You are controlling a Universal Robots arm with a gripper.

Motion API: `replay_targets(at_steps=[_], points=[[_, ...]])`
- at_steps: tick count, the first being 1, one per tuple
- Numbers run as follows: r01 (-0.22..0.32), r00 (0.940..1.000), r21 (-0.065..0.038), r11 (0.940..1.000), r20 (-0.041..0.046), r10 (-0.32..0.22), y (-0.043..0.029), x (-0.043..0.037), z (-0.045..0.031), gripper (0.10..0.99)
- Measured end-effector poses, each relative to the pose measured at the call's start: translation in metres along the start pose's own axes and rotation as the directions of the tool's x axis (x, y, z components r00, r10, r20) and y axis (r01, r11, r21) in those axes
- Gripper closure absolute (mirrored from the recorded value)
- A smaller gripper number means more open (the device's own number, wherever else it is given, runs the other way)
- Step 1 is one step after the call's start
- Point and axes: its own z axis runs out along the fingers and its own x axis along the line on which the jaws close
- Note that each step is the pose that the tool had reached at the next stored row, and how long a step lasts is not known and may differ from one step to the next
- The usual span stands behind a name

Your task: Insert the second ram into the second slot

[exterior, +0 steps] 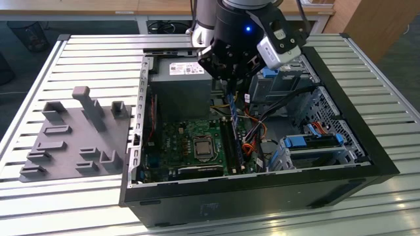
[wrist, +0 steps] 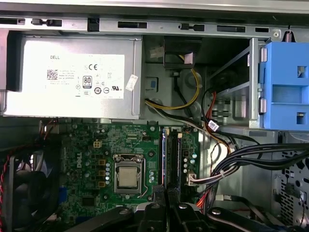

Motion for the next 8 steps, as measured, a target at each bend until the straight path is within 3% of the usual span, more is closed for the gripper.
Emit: replay_targets(at_steps=[8], points=[[0.000,1.0000,0.000,1.0000,0.0000,0.000,-0.0001,0.0000,0.0025,0.949]])
